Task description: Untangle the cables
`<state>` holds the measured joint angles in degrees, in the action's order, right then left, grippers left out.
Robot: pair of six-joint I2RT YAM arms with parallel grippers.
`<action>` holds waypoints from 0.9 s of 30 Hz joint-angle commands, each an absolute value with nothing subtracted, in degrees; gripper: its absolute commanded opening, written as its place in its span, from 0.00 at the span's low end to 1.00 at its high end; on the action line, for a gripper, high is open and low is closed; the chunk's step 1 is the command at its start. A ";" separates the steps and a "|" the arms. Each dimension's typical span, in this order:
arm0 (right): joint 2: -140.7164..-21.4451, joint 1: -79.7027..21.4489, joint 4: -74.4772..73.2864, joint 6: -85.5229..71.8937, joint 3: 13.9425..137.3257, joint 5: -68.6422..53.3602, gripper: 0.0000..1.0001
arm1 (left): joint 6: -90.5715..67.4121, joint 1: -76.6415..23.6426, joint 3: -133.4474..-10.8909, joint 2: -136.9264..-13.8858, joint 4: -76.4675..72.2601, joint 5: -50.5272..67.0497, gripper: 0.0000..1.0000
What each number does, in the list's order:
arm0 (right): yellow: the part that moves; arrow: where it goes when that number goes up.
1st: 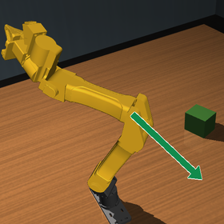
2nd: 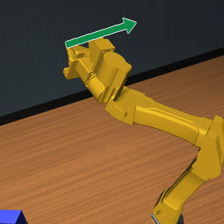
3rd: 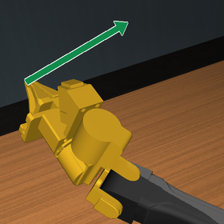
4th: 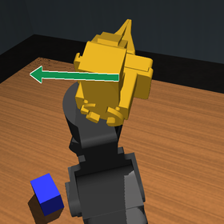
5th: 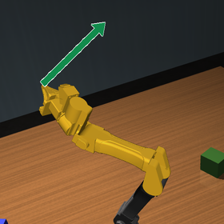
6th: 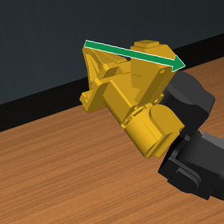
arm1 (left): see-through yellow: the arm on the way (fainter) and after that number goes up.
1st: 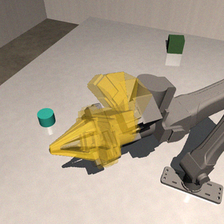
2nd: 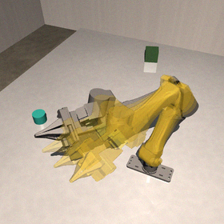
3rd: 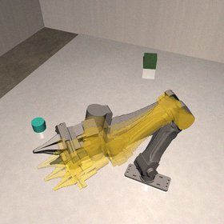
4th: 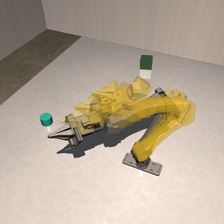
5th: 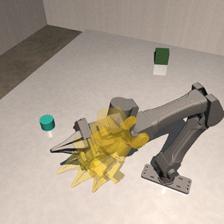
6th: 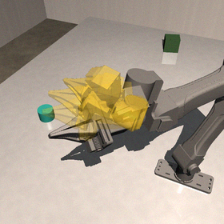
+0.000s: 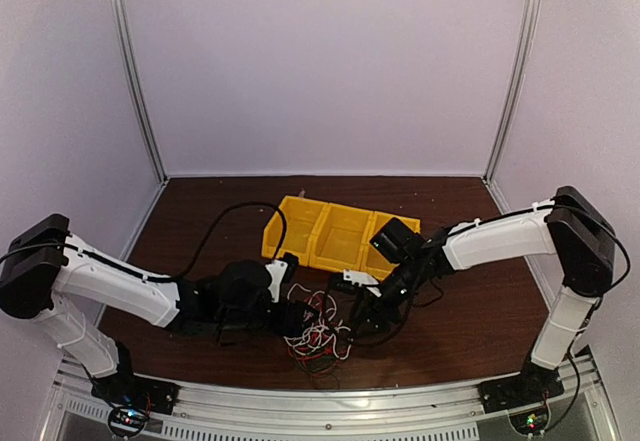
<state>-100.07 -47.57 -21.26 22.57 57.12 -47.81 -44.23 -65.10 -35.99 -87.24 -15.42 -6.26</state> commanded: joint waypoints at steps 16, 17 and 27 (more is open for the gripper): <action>-98.97 -49.98 -21.89 19.44 60.63 -45.97 0.00 | -29.85 -71.36 -32.23 -77.78 -24.31 -11.09 0.73; -98.02 -49.98 -23.59 20.35 61.89 -46.88 0.00 | -27.35 -72.29 -32.67 -77.33 -24.65 -11.24 0.73; -89.51 -49.75 -35.13 24.31 71.69 -50.38 0.00 | -9.25 -74.09 -36.73 -83.85 -35.26 -9.15 0.76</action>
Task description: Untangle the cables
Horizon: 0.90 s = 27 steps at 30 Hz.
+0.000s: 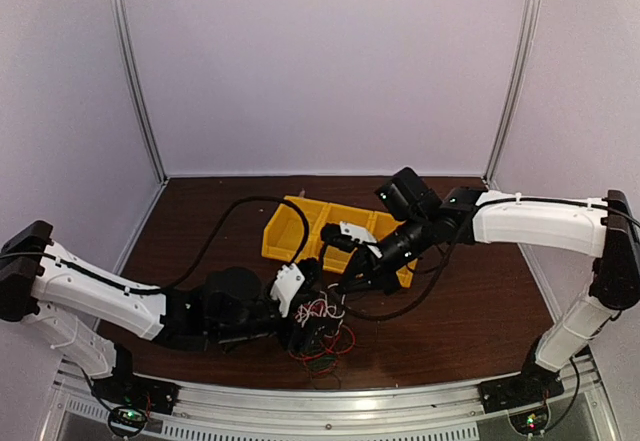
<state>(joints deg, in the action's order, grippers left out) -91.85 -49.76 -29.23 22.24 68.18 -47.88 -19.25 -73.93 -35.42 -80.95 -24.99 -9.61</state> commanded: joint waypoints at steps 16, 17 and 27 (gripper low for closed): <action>-85.66 -43.64 -47.49 26.62 91.06 -55.35 0.00 | -11.90 -72.25 -33.32 -97.97 -50.56 -14.97 0.38; -85.57 -42.59 -47.84 26.56 92.96 -55.56 0.00 | -12.43 -72.00 -32.76 -98.12 -50.33 -15.08 0.37; -85.98 -31.48 -44.52 18.87 110.98 -64.59 0.00 | -17.01 -70.26 -26.89 -100.26 -52.34 -15.79 0.30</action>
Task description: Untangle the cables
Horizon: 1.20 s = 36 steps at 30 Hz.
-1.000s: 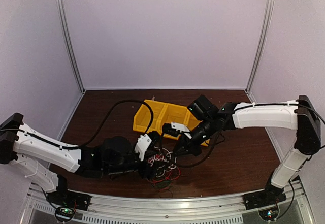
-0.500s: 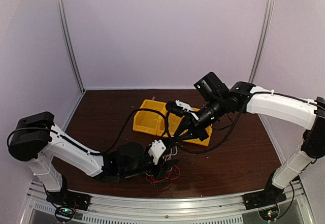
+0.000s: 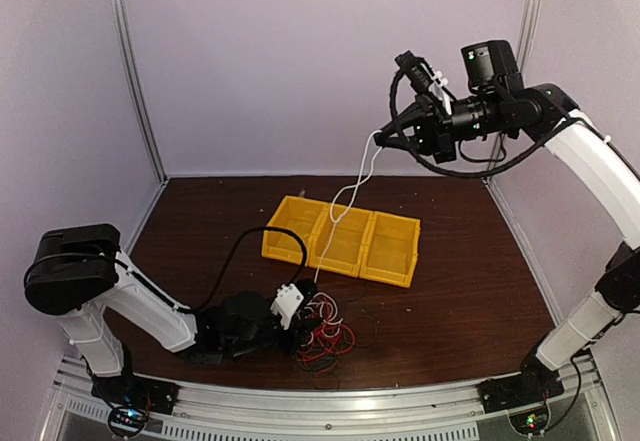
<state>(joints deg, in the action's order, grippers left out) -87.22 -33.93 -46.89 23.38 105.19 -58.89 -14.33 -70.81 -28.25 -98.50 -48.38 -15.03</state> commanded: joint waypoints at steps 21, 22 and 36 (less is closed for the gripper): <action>-87.29 -12.24 -24.87 -2.66 127.78 -77.29 0.00 | -17.85 -69.65 -30.50 -103.66 -47.81 -16.71 0.41; -87.24 -10.71 -20.47 -6.88 128.04 -78.96 0.00 | -17.96 -69.62 -30.50 -103.90 -47.81 -16.65 0.41; -85.86 1.24 38.25 -53.71 112.41 -81.36 0.00 | -17.17 -69.58 -29.78 -102.38 -47.20 -17.08 0.24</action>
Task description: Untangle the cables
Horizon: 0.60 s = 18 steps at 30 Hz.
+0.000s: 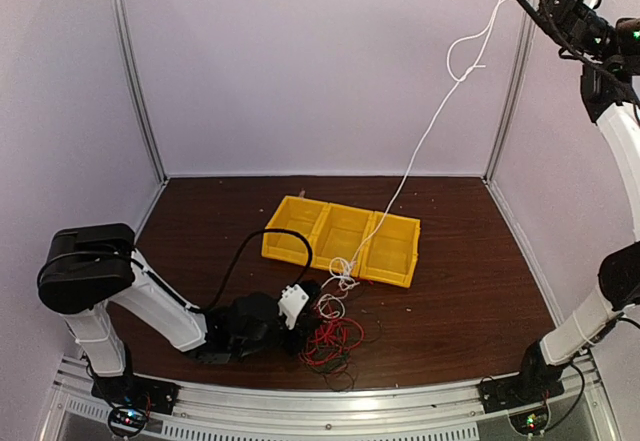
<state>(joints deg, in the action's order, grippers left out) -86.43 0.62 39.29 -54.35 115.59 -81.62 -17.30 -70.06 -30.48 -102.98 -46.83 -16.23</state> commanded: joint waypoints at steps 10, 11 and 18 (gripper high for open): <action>-85.19 2.90 -4.88 -15.94 114.82 -67.62 0.00 | -19.67 -69.61 -24.13 -86.24 -33.32 -26.79 0.00; -85.09 2.97 -6.83 -13.33 114.60 -65.99 0.00 | -19.94 -69.61 -23.20 -83.21 -30.33 -28.83 0.00; -84.90 4.22 -8.54 -12.07 113.34 -58.73 0.00 | -29.42 -63.96 -18.23 -63.03 -9.50 -37.74 0.00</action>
